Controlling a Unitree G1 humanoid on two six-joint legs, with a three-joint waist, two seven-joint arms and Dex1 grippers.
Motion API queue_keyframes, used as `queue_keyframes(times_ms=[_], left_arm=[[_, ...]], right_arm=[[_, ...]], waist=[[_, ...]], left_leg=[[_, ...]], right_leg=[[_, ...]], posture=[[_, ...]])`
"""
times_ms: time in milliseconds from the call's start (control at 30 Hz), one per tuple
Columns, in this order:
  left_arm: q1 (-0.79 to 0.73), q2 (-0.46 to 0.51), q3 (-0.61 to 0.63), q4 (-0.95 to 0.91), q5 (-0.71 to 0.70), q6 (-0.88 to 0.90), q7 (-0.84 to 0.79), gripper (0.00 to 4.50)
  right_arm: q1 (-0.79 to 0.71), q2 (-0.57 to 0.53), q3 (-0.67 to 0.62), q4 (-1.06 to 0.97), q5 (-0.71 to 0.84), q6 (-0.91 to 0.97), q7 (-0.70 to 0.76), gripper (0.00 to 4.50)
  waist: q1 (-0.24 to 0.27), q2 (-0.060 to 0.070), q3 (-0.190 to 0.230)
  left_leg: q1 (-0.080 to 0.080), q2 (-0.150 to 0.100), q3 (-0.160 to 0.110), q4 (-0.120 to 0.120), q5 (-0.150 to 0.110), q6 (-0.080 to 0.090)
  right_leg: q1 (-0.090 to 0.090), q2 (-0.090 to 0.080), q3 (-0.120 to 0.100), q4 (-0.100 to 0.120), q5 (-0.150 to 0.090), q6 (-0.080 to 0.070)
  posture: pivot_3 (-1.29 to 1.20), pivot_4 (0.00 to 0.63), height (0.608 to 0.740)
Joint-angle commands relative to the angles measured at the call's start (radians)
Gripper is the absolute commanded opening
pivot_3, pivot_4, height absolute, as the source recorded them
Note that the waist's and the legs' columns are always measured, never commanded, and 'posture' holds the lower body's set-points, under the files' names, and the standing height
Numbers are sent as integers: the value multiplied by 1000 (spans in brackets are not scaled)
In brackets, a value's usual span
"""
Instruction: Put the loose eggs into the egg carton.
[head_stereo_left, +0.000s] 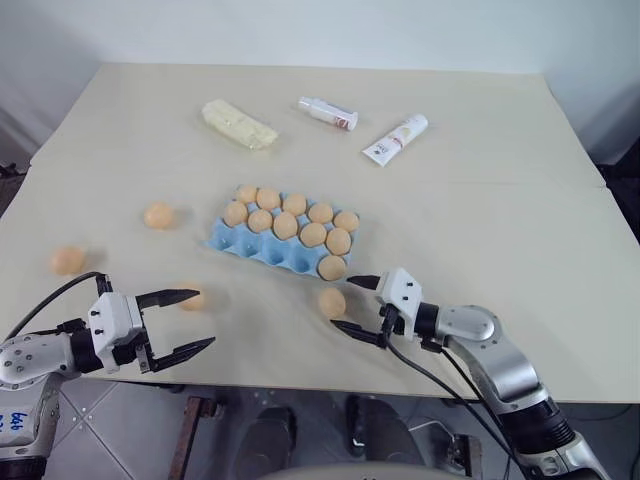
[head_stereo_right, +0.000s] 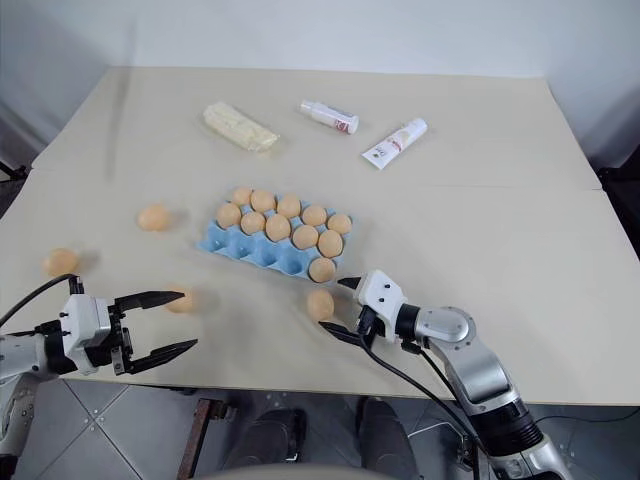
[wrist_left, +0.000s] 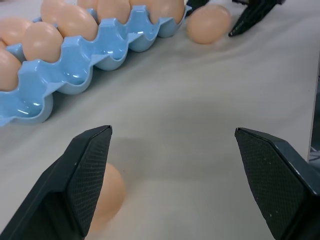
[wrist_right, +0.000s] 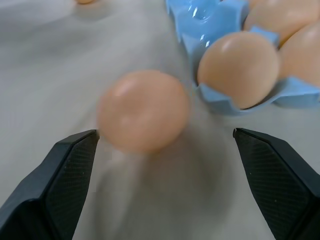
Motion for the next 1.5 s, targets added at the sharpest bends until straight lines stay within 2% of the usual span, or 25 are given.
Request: queue_keyframes(times_ms=[33,133,233,433,500,567,633,733,833,1133,1267,1400,1500], left_arm=[[14,4,32,-29,-18,3,16,4195],[26,-4,30,-40,-17,5,27,4195],[38,-9,23,-56,-16,10,38,4215],[43,-13,29,-59,-21,19,54,4215],[43,-23,34,-60,-25,26,71,4215],[39,-45,38,-69,-36,54,112,4215],[39,-63,38,-76,-38,75,144,4215],[44,-86,33,-86,-28,75,171,4215],[48,-100,31,-92,-21,72,191,4215],[47,-103,32,-90,-20,70,215,4215],[60,-103,40,-100,-26,79,224,4215],[66,-105,61,-102,-42,96,245,4215],[66,-101,85,-90,-43,107,263,4215]], right_arm=[[-12,31,8,-18,14,8,-7,4500],[-28,62,14,-2,4,17,-24,4500],[-36,87,6,4,9,30,-37,3954],[-1,45,-11,-46,70,44,44,1930],[2,18,-29,-97,134,74,94,1780],[-55,16,-71,-144,207,134,98,1780],[-142,60,-108,-139,245,192,31,1780],[-248,106,-95,-69,194,221,-43,1780],[-327,142,-47,40,112,170,-75,1780],[-442,252,31,262,-11,67,-108,1780],[-447,275,14,230,13,92,-99,2985],[-393,214,-19,132,65,115,-36,4370],[-289,118,-62,35,129,73,71,4444]], waist=[[-1,0,0],[-1,0,0],[-1,0,0],[2,0,0],[1,0,0],[-1,0,0],[-13,0,0],[-21,0,0],[-22,0,0],[-27,0,0],[-25,0,0],[-24,0,0],[-13,0,0]], left_leg=[[0,0,0,0,0,0],[0,0,0,0,0,0],[0,0,0,0,0,0],[0,0,0,0,0,0],[0,0,0,0,0,0],[0,0,0,0,0,0],[1,0,0,1,0,0],[1,1,-1,5,0,0],[0,1,-2,5,0,-1],[-1,0,-1,6,0,-1],[-1,0,-1,5,0,-1],[-2,0,-1,5,0,-1],[-2,0,-2,5,-1,-1]], right_leg=[[0,0,0,0,0,0],[0,0,0,1,0,0],[0,0,0,1,0,0],[0,0,0,0,0,0],[0,0,0,0,0,0],[0,0,0,0,0,0],[0,1,1,1,0,0],[0,1,0,6,0,0],[0,1,-2,5,0,-1],[-1,0,-1,5,0,-1],[-1,1,-1,5,0,-1],[-1,0,-1,5,0,-1],[0,0,-2,3,0,-1]], posture=[[0,150,740],[0,150,740],[0,150,740],[0,150,740],[0,150,740],[0,150,740],[0,150,740],[0,150,740],[0,150,740],[0,150,740],[0,150,740],[0,150,740],[0,150,740]])
